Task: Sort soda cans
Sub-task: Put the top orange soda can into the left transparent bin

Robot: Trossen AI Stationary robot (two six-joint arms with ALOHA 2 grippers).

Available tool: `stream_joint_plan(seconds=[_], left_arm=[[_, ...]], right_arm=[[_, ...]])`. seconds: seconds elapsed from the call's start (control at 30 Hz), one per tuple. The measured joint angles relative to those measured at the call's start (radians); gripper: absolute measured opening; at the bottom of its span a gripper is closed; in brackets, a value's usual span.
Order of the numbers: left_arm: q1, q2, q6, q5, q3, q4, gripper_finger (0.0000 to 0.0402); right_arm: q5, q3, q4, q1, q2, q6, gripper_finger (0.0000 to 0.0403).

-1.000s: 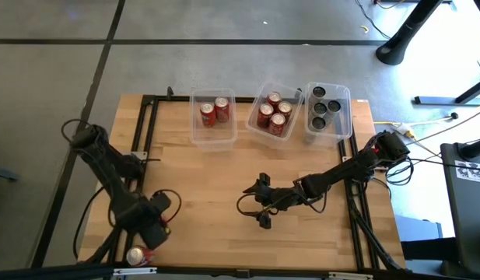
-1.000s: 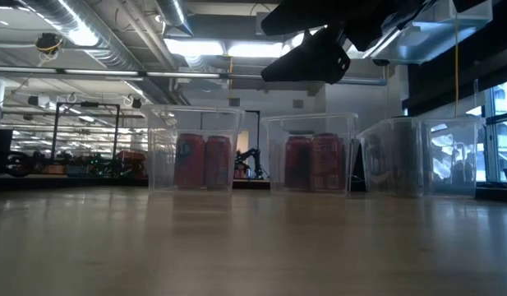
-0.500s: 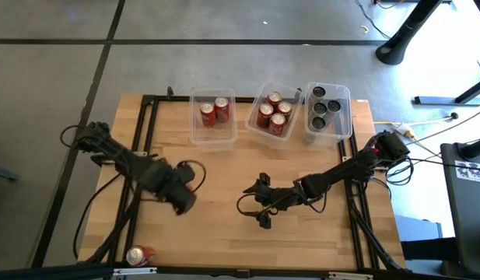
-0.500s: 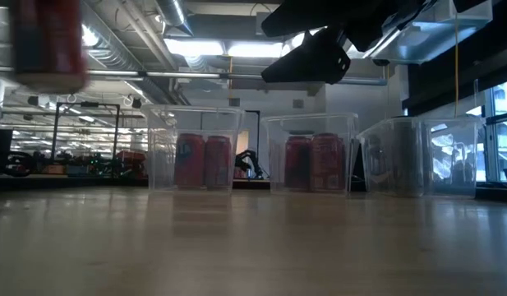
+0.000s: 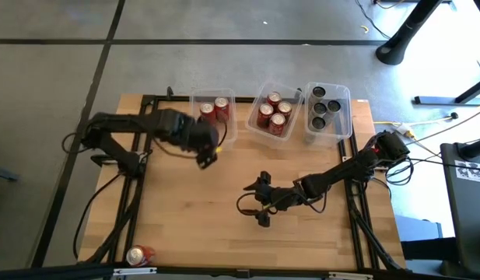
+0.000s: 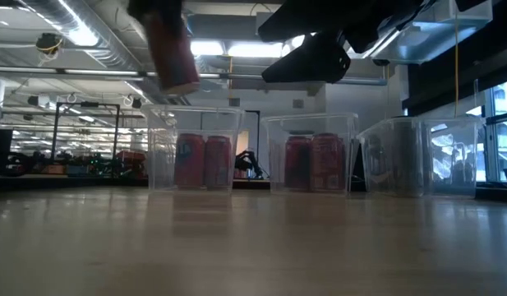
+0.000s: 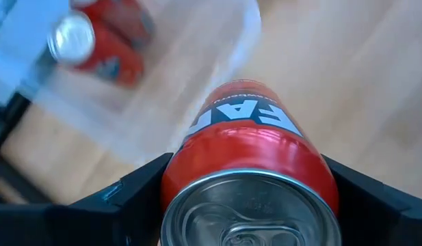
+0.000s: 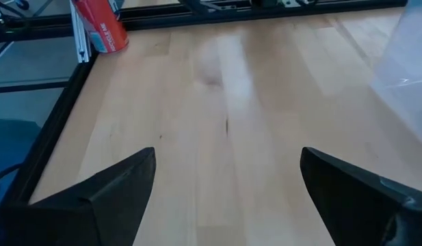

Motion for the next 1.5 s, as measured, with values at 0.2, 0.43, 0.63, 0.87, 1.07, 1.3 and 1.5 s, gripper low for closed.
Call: stream_joint_plan(seconds=[0.2,0.43,0.63,0.87,1.07,1.3,1.5], left_arm=[[0.184,0.001,0.153,0.0,0.0,0.182,0.0297],[0.36,0.016,0.304,0.007,0.0,0.308,0.0297],[0.435,0.088,0.406,0.046,0.0,0.31,0.0297],[0.455,0.2,0.471,0.062,0.0,0.305,0.0297],[0.458,0.276,0.484,0.063,-0.001,0.29,0.0297],[0.458,0.326,0.502,0.062,-0.016,0.292,0.0297],[0.459,0.343,0.504,0.065,-0.06,0.323,0.0297]], right_arm=[[0.055,0.0,0.002,0.0,0.0,-0.001,0.036],[0.093,0.001,0.038,0.0,0.058,-0.019,0.036],[0.098,0.001,0.088,-0.008,0.107,-0.023,0.036],[0.091,0.001,0.1,-0.022,0.122,-0.023,0.036],[0.092,0.001,0.101,-0.022,0.123,-0.023,0.036],[0.09,0.001,0.104,-0.021,0.123,-0.023,0.036],[0.09,0.001,0.104,-0.02,0.123,-0.023,0.036]])
